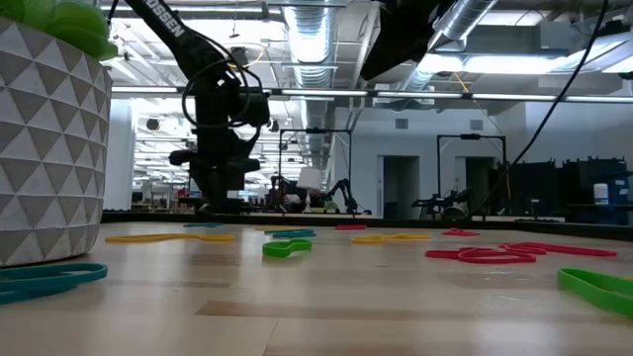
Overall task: Pick and place items into bin
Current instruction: Put the blue rubber band into the white bin
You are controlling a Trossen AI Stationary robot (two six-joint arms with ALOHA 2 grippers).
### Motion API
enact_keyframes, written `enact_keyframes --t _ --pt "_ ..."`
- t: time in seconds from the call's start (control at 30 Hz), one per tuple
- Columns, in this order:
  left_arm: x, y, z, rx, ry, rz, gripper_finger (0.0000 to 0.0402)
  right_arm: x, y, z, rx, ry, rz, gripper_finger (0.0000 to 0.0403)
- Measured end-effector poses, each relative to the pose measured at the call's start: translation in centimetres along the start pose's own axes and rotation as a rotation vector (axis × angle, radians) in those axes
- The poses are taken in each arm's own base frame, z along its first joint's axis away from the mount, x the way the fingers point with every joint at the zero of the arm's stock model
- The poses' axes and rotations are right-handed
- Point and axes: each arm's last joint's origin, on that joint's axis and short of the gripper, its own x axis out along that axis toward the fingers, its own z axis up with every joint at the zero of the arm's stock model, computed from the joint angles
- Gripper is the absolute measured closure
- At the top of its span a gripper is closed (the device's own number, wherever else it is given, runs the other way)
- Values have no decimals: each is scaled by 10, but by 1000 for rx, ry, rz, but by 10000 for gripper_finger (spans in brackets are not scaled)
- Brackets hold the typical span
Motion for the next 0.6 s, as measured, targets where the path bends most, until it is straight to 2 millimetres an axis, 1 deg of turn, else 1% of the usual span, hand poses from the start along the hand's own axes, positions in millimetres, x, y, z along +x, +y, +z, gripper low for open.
enact_keyframes --t 0.17,0.33,0.5,0.6 --pt "0 -3 1 -37 5 -59 313 0 0 0 -1 0 1 361" --pt "1 -3 -1 -56 -2 -31 313 0 0 0 9 0 1 361" --pt "13 -4 -9 -89 -22 -76 313 0 0 0 15 -1 1 361" --pt "19 -3 -17 -101 -8 -61 313 0 0 0 16 -1 1 361"
